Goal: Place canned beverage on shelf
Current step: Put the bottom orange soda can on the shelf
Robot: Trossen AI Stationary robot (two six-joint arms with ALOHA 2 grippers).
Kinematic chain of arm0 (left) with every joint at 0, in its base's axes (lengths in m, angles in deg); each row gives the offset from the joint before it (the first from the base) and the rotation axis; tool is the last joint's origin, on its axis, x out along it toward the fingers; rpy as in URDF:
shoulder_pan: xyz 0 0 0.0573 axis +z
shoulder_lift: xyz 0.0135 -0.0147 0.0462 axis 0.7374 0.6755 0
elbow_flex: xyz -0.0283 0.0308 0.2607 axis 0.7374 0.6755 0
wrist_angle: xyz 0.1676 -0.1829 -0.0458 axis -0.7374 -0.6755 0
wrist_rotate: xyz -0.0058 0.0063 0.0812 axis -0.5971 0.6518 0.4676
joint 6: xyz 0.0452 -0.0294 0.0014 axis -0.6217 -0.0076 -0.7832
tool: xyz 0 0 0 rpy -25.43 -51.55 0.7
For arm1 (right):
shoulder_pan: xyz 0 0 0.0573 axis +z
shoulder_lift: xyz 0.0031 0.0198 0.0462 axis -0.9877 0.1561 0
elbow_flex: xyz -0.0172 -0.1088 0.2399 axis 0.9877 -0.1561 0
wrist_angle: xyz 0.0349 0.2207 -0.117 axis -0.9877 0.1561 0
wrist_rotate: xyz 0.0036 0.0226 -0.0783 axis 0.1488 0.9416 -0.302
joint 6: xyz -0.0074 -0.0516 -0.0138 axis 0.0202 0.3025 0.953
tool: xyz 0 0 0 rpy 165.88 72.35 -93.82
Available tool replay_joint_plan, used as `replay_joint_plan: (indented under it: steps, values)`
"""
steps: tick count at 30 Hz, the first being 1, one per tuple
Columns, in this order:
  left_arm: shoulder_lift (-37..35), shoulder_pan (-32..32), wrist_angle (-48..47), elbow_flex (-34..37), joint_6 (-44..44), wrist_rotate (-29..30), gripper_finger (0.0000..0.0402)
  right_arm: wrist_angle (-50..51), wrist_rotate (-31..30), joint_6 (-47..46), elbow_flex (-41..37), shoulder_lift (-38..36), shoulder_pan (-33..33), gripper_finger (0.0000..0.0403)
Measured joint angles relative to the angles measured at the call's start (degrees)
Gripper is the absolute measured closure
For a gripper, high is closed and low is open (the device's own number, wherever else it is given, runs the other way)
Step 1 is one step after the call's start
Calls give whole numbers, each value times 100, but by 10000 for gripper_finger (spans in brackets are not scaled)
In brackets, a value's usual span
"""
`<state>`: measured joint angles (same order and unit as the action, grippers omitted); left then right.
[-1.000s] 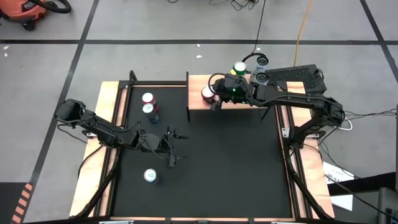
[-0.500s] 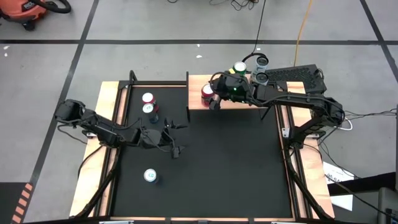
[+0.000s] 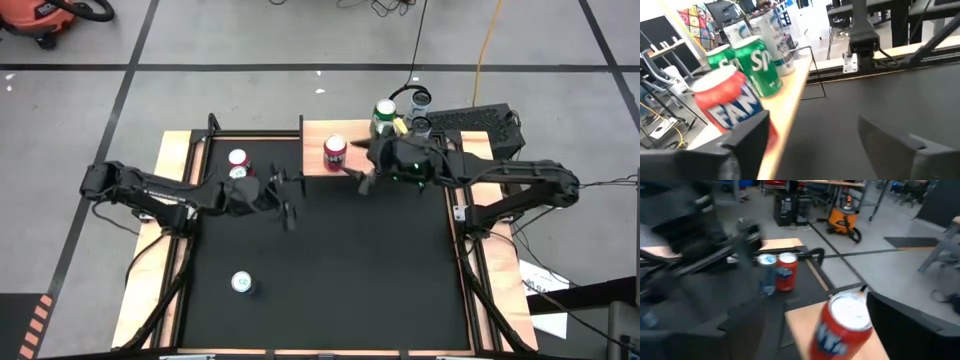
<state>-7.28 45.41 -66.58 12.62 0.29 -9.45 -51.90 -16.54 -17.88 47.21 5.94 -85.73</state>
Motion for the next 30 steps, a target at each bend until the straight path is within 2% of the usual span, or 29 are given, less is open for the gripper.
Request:
replay_joint_plan:
  steps: [5, 8, 12, 13, 16, 18, 22, 25, 30]
  values:
    - [0, 565, -542, -697, -124, -478, 206, 65, -275, -511, -597, -340, 510, 172]
    - [2, 875, -809, -1062, -192, -690, 277, 76, -461, -783, -986, -439, 833, 237]
    - [2, 1364, -1096, -1447, -186, -1294, 377, 120, -442, -1052, -1449, -450, 1173, 326]
    - [6, 1485, -1148, -1506, -152, -1453, 389, 149, -435, -1098, -1557, -453, 1242, 348]
    - [80, 1820, -1172, -1651, -106, -1714, 394, 237, -696, -1371, -1931, -453, 1403, 394]
    - [160, 2026, -1196, -1711, 19, -1891, 399, 344, -1109, -1584, -2083, -447, 1467, 393]
    - [446, 2318, -1315, -1934, 237, -2502, 401, 822, -1525, -2018, -2042, -537, 1445, 391]
    - [738, 2413, -1632, -2252, 310, -2747, 401, 837, -1584, -2174, -2040, -669, 1446, 400]
    - [1206, 2425, -2517, -2978, 261, -2826, 402, 939, -1522, -2294, -2029, -850, 1533, 401]
